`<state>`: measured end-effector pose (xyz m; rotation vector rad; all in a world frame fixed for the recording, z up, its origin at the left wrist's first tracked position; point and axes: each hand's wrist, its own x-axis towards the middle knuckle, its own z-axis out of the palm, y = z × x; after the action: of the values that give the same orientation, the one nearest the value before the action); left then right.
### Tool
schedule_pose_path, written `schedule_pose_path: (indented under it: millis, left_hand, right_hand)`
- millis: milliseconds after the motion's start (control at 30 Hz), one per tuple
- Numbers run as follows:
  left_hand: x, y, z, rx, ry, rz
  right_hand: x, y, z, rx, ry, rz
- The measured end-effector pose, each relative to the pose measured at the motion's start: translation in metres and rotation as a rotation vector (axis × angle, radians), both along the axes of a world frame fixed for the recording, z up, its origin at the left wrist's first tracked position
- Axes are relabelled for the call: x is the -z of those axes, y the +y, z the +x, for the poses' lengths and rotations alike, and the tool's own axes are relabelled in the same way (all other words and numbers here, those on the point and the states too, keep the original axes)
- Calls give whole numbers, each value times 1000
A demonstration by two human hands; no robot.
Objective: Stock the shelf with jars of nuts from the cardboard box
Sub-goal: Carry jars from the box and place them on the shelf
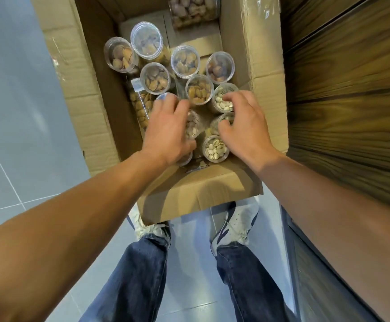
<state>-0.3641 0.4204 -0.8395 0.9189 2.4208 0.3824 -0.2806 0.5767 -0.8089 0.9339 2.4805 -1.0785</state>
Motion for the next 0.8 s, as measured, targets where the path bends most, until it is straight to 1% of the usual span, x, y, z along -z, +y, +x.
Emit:
schedule_pose_path:
  millis: [100, 233, 267, 367, 467, 533, 633, 733, 800]
  left_hand:
    - [-24, -19, -8, -138, -66, 161]
    - [-34, -32, -19, -226, -102, 226]
    - [-33, -34, -20, -230, -115, 232]
    - [-29, -39, -20, -249, -178, 249]
    - [-26, -44, -15, -284, -190, 278]
    - [-28, -48, -13, -309, -188, 299]
    - [-40, -54, -12, -339, -201, 292]
    - [-70, -60, -16, -357, -212, 264]
    - [-104, -64, -22, -356, -211, 242]
  right_hand:
    - [19, -2, -18, -87, -94, 78]
    - [51, -7, -32, -108, -269, 162]
    - [57, -11, -32, -122, -274, 215]
    - [70, -21, -24, -179, -208, 422]
    - [73, -21, -18, -226, -174, 518]
    - [67, -18, -18, -283, -184, 532]
    - [44, -17, -17, -359, -181, 499]
    - [3, -17, -14, -237, -143, 385]
    - [-35, -20, -14, -179, -148, 321]
